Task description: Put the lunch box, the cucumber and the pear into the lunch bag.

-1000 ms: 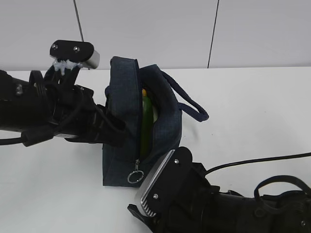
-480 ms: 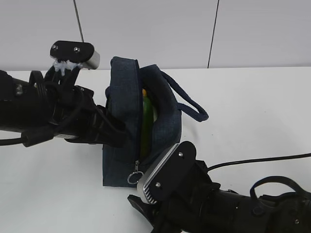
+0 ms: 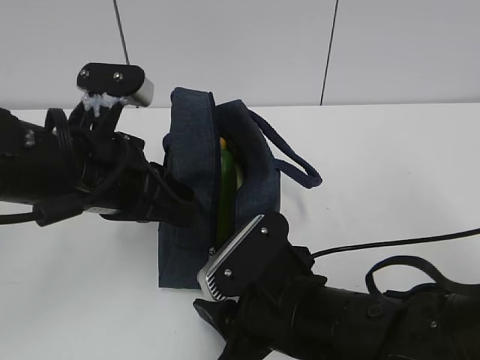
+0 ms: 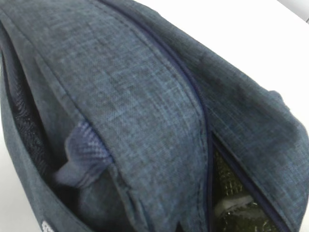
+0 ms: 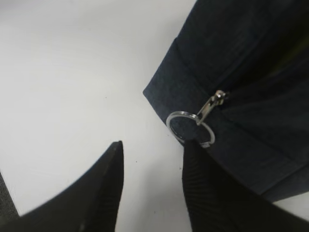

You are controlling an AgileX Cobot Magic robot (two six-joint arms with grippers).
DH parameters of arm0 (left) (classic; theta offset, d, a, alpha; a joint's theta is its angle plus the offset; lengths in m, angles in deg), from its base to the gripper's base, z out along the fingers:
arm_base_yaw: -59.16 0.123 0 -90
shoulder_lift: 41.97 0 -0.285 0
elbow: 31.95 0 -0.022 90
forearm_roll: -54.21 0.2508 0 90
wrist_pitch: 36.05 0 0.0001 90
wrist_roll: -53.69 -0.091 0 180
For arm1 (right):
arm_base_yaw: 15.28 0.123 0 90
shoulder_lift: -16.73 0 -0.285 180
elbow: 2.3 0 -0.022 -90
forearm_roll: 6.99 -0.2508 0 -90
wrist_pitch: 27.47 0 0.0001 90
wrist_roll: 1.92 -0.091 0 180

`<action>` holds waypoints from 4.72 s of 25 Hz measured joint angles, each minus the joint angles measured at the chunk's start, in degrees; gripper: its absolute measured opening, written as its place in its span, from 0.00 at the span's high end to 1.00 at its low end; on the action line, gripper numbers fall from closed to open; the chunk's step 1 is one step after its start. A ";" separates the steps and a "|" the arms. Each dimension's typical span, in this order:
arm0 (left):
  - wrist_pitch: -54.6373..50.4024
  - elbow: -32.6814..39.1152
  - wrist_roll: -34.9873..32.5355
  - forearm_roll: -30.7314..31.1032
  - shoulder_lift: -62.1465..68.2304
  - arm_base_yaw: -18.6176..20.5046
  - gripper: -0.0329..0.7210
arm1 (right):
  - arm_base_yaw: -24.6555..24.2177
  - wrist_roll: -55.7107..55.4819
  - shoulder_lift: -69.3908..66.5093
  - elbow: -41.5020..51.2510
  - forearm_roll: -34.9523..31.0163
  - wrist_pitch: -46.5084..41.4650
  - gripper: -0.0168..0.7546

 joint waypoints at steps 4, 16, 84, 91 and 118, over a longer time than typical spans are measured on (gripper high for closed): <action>0.00 0.00 0.00 0.00 0.00 0.00 0.95 | 0.00 -0.46 0.00 -0.09 -0.13 -1.63 0.51; 0.00 0.00 0.00 -0.06 0.00 0.00 0.95 | 0.00 -0.82 -0.09 -2.23 -3.25 -3.46 0.46; 0.16 0.00 0.00 -0.19 0.00 0.00 0.95 | -0.50 12.81 -6.94 -9.95 -16.72 -8.26 0.43; 0.64 0.00 0.00 -0.24 0.00 0.00 0.95 | -0.50 12.81 -6.94 -9.95 -18.32 -8.26 0.53; 0.97 0.00 0.00 -0.30 0.00 0.00 0.95 | -0.50 21.64 -6.50 -9.95 -28.71 -6.36 0.68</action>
